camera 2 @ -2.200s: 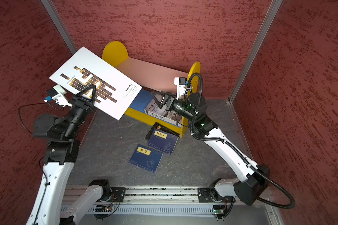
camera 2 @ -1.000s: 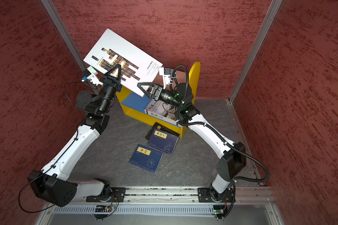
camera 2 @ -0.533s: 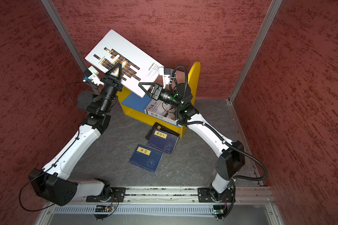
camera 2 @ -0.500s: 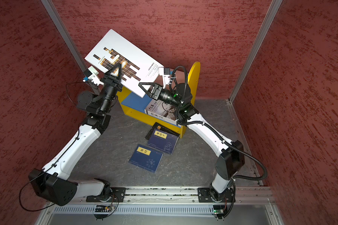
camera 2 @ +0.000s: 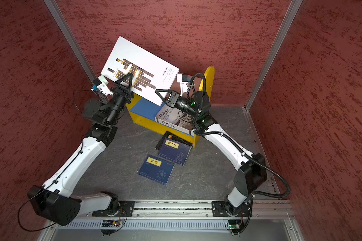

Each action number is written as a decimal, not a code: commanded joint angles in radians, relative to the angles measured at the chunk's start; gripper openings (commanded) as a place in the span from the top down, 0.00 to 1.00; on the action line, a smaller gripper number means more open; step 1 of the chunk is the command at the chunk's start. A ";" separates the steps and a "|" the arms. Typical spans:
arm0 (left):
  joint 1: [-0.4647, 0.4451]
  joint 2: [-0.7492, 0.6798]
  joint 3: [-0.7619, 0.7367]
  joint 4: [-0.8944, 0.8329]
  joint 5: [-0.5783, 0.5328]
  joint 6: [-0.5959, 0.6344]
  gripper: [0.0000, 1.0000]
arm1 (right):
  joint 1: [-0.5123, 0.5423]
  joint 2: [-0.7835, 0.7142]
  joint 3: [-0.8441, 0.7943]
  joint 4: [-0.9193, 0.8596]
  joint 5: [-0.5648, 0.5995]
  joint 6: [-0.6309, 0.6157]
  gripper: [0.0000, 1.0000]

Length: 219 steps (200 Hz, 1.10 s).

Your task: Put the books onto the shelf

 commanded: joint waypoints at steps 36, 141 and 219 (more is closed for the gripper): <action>0.084 -0.110 -0.023 -0.168 0.148 0.061 0.20 | -0.055 -0.083 -0.046 -0.006 0.055 -0.021 0.75; 0.345 -0.218 0.090 -0.751 0.505 0.328 0.01 | -0.157 -0.211 -0.075 -0.206 -0.103 -0.071 0.79; 0.337 -0.087 -0.023 -0.283 0.763 0.066 0.00 | -0.231 -0.305 -0.212 -0.136 -0.203 0.066 0.79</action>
